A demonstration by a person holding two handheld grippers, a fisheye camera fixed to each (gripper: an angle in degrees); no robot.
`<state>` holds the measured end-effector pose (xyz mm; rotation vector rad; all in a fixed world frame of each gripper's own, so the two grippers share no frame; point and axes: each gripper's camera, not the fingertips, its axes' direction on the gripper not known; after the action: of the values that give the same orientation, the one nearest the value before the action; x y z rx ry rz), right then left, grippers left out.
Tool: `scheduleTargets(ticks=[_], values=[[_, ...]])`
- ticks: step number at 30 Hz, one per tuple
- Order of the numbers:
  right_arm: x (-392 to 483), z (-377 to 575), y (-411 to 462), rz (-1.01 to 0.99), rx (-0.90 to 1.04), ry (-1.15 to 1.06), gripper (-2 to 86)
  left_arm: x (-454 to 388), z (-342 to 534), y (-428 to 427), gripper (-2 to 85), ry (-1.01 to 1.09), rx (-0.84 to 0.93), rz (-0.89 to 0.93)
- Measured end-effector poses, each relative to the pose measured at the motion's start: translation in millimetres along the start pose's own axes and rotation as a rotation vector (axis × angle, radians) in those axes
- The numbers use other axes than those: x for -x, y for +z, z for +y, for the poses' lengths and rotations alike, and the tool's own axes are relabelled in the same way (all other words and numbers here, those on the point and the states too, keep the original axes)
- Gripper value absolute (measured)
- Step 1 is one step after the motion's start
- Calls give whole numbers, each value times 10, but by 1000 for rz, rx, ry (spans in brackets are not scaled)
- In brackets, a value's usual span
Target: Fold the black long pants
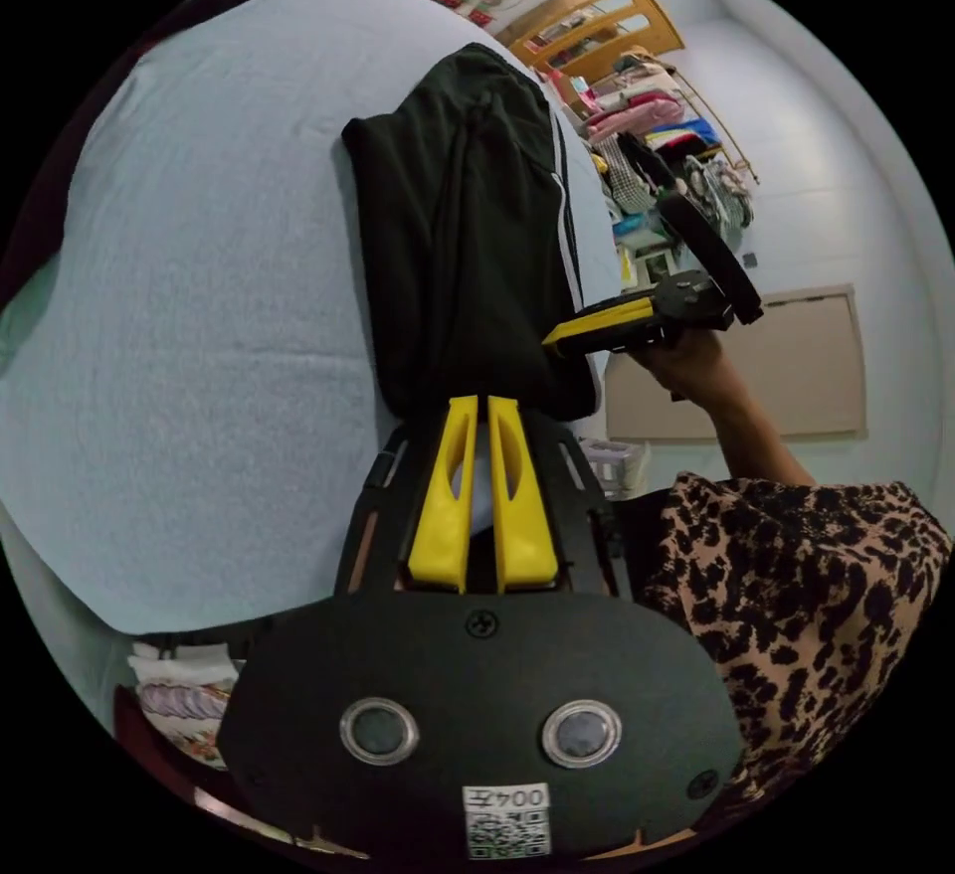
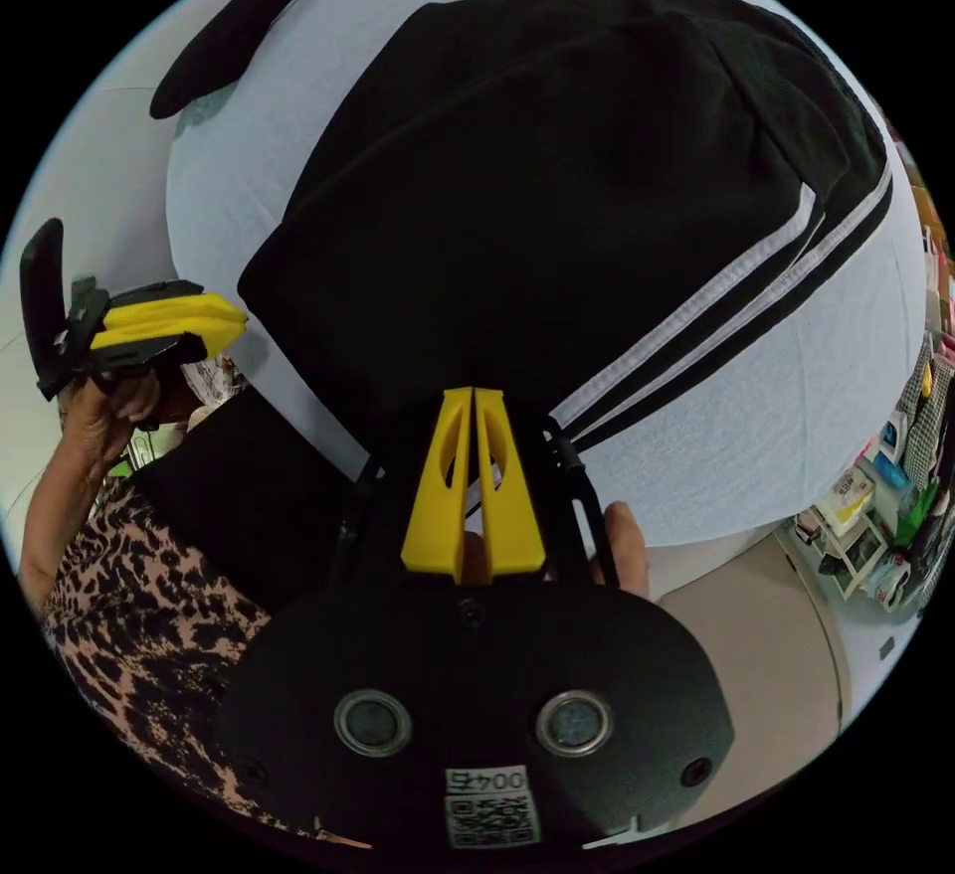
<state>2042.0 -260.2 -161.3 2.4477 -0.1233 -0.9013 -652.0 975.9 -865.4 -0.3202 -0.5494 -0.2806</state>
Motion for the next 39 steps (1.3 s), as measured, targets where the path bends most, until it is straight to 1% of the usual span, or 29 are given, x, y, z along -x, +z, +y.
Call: scheduleTargets(ticks=[6,11,15,17,20,24,28,30,31,32,34,37,39], values=[[20,157,105,-43,-29,50,-8,487,244,-176,85,-163,-49,151],[-30,410,218,-147,-110,122,-7,914,348,-131,115,-314,-70,335],[131,580,284,-94,-173,84,-8,1091,354,-111,120,-367,-75,423],[284,693,338,-32,-215,73,-8,1207,373,-117,121,-405,-78,471],[424,795,401,11,-246,93,-7,1307,369,-101,122,-410,-38,472],[538,885,468,27,-264,112,-6,1404,343,-101,121,-421,-47,511],[612,1031,543,15,-313,107,4,1524,312,-71,99,-444,-45,550],[604,1069,558,-14,-310,106,27,1570,317,-65,84,-464,-52,563],[612,1096,542,-28,-306,85,61,1593,326,-65,79,-480,-53,561],[646,1150,484,-39,-320,56,118,1600,335,-79,75,-491,-57,556],[767,1297,351,-46,-388,-8,162,1571,337,-122,72,-489,-67,559],[1133,1533,272,76,-444,-148,191,1494,325,-218,69,-484,-68,575],[1365,1618,332,166,-440,-229,197,1451,307,-268,68,-494,-64,592]])
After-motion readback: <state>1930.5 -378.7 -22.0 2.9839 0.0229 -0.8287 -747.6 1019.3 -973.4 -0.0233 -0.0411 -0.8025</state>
